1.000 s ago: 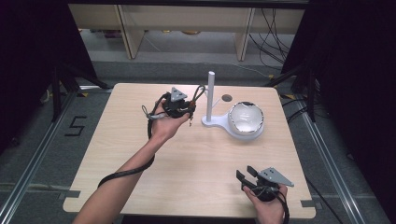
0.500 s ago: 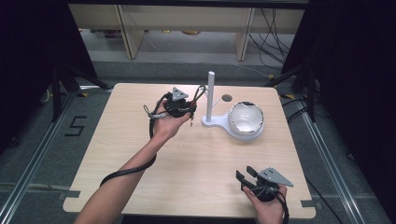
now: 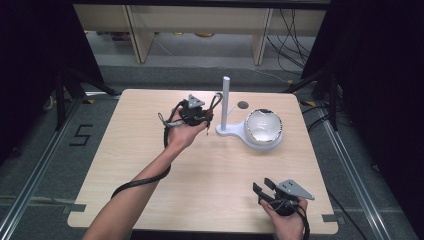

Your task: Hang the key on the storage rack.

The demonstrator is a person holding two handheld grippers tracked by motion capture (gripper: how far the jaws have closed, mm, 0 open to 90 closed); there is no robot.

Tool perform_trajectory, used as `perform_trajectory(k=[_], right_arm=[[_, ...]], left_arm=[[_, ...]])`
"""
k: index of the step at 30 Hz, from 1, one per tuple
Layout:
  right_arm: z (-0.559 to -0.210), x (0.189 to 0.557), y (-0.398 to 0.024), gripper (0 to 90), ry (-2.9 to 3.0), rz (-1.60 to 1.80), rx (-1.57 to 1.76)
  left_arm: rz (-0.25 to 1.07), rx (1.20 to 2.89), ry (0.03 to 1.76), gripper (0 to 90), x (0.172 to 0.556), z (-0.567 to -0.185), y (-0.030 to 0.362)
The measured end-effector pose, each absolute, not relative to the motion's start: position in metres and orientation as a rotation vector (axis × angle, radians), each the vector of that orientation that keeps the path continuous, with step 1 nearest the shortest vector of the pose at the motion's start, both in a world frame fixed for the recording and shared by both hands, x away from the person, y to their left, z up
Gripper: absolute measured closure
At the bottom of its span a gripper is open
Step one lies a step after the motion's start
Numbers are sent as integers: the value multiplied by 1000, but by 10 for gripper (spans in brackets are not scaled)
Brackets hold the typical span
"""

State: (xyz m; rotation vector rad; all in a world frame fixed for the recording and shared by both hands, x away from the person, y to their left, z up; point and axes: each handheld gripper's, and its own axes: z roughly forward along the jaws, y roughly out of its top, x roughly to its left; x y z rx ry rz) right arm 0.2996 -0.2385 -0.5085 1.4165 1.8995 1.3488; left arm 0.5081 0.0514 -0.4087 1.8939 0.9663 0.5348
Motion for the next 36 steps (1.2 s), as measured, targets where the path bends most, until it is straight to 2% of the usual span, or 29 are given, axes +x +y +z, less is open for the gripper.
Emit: perform_trajectory(k=[12,19,29,36], right_arm=[[-508,300,-240,495,1924,1321,1403],[-508,298,-239,495,1912,1327,1427],[-508,298,-238,494,1919,1337,1422],[-508,298,-237,494,1906,1344,1428]], left_arm=[[545,1918,930,644,511,-412,49],[555,1907,914,548,507,-412,55],[575,1883,880,458,466,-415,98],[590,1859,895,440,436,-430,132]])
